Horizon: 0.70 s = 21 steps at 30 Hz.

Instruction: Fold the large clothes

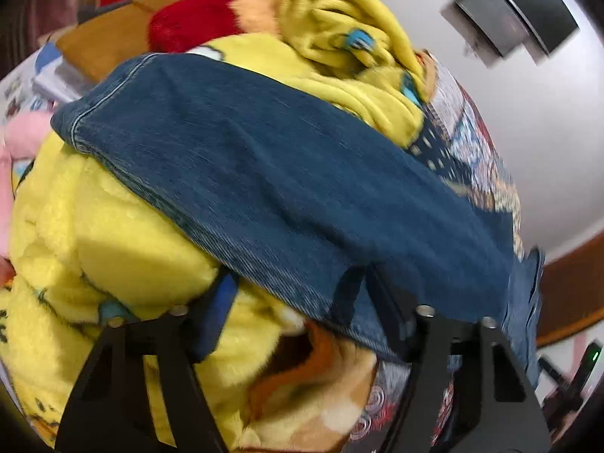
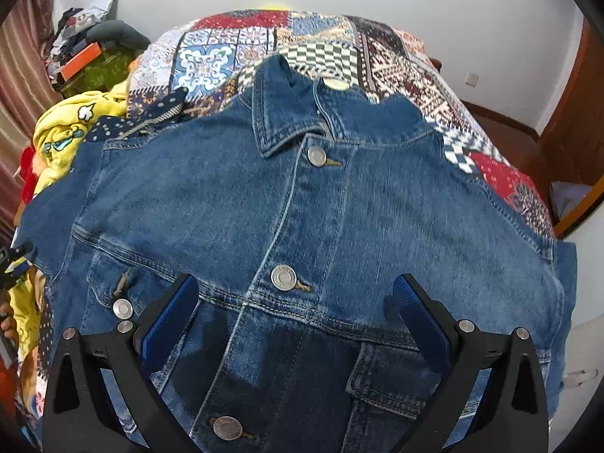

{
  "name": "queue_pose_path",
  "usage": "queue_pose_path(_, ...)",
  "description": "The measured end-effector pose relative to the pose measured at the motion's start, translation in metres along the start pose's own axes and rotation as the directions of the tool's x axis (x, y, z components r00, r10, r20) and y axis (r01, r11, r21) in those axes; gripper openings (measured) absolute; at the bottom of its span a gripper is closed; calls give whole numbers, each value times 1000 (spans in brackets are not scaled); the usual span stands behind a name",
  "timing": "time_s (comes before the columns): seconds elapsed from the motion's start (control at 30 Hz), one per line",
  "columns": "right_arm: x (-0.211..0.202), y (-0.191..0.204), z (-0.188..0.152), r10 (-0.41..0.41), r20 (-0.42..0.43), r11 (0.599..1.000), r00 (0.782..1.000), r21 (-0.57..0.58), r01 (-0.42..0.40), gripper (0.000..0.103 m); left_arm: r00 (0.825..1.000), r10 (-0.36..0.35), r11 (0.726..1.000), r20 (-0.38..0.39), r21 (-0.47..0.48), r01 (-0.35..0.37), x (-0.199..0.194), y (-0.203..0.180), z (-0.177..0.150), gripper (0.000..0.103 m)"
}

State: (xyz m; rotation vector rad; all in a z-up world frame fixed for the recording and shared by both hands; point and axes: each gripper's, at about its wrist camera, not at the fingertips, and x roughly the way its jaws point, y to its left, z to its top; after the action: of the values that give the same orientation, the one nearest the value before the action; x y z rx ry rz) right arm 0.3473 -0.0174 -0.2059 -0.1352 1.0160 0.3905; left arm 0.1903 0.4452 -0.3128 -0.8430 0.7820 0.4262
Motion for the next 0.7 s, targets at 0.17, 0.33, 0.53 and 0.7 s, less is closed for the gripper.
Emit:
queue_pose_path(0.17, 5, 0, -1, 20, -38, 1000, 999, 20, -19, 102, 997, 73, 997, 14, 0, -73, 1, 1, 14, 34)
queue_pose_path(0.33, 4, 3, -1, 15, -52, 1000, 999, 10, -15, 102, 979, 200, 976, 47, 73, -203, -9, -18, 20, 19)
queue_pose_path(0.53, -7, 2, -2, 29, -45, 999, 999, -14, -30, 102, 946, 284, 934, 155, 177, -309, -43, -59, 25, 14)
queue_pose_path(0.7, -18, -5, -1, 49, -28, 999, 998, 0, -49, 102, 937, 255, 919, 240, 240, -312, -71, -98, 38, 9)
